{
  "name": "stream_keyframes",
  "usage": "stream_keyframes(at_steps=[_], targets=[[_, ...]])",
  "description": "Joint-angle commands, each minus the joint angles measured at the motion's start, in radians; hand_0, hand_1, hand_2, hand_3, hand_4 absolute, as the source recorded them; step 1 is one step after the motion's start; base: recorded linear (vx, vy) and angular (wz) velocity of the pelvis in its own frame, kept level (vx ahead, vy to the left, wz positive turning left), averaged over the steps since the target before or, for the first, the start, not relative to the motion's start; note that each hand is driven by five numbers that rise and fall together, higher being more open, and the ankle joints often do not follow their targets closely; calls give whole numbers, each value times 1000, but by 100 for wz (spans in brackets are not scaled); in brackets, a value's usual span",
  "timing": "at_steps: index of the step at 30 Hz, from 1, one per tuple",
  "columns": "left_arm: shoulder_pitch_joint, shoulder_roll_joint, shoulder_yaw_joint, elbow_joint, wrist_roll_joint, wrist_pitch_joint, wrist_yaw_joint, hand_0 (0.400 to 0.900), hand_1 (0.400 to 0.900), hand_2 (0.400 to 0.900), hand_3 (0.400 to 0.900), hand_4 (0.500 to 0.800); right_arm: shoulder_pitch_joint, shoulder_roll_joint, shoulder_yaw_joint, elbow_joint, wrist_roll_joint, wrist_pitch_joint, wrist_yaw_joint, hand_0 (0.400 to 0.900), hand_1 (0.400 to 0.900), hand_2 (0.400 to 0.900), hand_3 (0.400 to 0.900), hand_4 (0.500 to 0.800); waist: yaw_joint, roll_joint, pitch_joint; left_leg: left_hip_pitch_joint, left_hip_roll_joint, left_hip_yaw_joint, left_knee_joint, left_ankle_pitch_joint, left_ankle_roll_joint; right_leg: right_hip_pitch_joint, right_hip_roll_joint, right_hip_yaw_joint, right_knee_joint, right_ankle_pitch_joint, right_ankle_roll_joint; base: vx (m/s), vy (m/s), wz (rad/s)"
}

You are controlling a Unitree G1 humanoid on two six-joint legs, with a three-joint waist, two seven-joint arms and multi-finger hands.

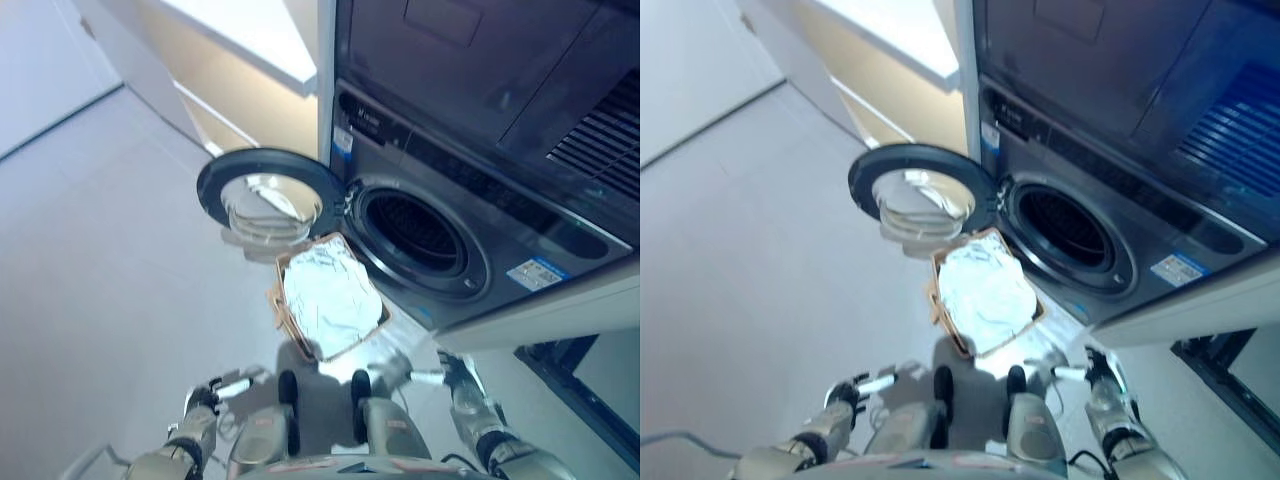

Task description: Put the clothes in the basket into the washing machine.

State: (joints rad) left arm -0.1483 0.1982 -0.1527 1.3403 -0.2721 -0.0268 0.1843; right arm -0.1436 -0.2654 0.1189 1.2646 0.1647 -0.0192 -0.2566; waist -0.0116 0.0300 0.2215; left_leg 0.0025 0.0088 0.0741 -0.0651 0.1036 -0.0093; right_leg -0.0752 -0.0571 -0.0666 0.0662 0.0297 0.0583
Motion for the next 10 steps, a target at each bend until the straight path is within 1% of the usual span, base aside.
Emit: stream_keyframes(at_steps=[1,4,6,10], targets=[[48,15,38,31,65,16,-25,900,900,900,900,800,33,-1,-61,67,198,-11,72,900,900,900,900,800,-7,-6,-85,-7,-29,28,-22,-46,-42,25,16,15,-74,15,32,81,-54,-1],[69,13,54,53,67,22,-46,900,900,900,900,800,61,8,-112,135,232,3,89,900,900,900,900,800,-11,-8,-121,32,-22,31,-22,-57,-51,80,15,2,-97,15,31,24,-57,7],[82,13,63,68,82,26,-52,900,900,900,900,800,79,9,-141,164,253,10,100,900,900,900,900,800,-11,-9,-134,52,-21,32,-22,-64,-46,106,18,3,-102,11,30,10,-51,-2],[99,9,62,79,102,29,-66,900,900,900,900,800,96,6,-178,198,277,16,104,900,900,900,900,800,-11,-8,-165,75,-20,37,-22,-74,-44,137,21,3,-127,13,31,6,-31,-1]])
